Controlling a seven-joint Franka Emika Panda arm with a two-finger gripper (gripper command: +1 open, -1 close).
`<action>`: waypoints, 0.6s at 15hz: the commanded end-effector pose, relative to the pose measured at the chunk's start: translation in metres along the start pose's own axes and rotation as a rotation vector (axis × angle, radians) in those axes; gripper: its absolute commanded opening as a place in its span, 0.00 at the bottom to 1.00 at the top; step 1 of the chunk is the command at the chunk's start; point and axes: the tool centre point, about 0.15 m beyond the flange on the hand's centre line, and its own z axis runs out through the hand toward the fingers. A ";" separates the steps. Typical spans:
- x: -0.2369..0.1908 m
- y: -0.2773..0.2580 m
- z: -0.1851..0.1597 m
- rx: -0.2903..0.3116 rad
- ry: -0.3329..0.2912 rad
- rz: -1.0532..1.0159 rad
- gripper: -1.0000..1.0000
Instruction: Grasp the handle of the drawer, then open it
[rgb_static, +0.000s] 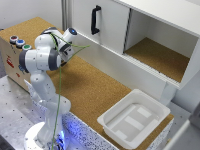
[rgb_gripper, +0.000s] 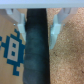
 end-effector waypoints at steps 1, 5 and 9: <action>0.002 0.007 0.013 0.096 -0.020 0.001 0.00; 0.001 0.015 0.011 0.102 -0.027 0.010 0.00; 0.002 0.030 0.008 0.110 -0.036 0.027 0.00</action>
